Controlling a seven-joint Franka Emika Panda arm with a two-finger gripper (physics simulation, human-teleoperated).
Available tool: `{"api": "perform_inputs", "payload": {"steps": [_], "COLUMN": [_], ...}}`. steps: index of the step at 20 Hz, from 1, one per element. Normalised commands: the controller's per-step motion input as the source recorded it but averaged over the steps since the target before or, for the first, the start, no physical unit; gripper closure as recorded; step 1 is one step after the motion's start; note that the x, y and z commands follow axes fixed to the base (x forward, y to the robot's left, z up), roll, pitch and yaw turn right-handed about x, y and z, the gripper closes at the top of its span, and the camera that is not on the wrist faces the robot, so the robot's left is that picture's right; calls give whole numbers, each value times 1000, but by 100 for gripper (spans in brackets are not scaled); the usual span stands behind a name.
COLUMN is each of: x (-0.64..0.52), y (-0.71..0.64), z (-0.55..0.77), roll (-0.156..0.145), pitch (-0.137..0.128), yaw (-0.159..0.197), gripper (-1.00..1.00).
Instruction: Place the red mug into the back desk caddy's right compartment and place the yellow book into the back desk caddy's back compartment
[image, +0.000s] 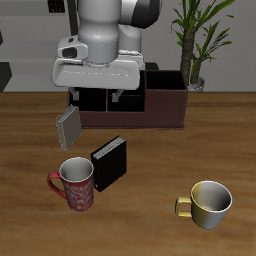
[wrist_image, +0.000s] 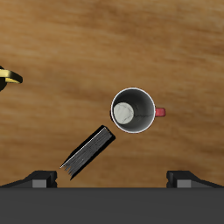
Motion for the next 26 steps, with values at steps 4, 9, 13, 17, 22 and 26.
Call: {"api": "perform_inputs", "payload": {"steps": [4, 9, 13, 17, 22, 26], "x": [154, 149, 192, 153, 143, 77], "y": [-46, 6, 0, -33, -35, -47], "z": [-140, -182, -235, -225, -322, -291], "roll": [36, 12, 26, -25, -8, -9], "pitch": [-15, -41, -11, -23, -8, 10], "yaw": [-66, -3, -5, -9, -11, -26], "gripper": [-100, -100, -100, -100, -100, -100]}}
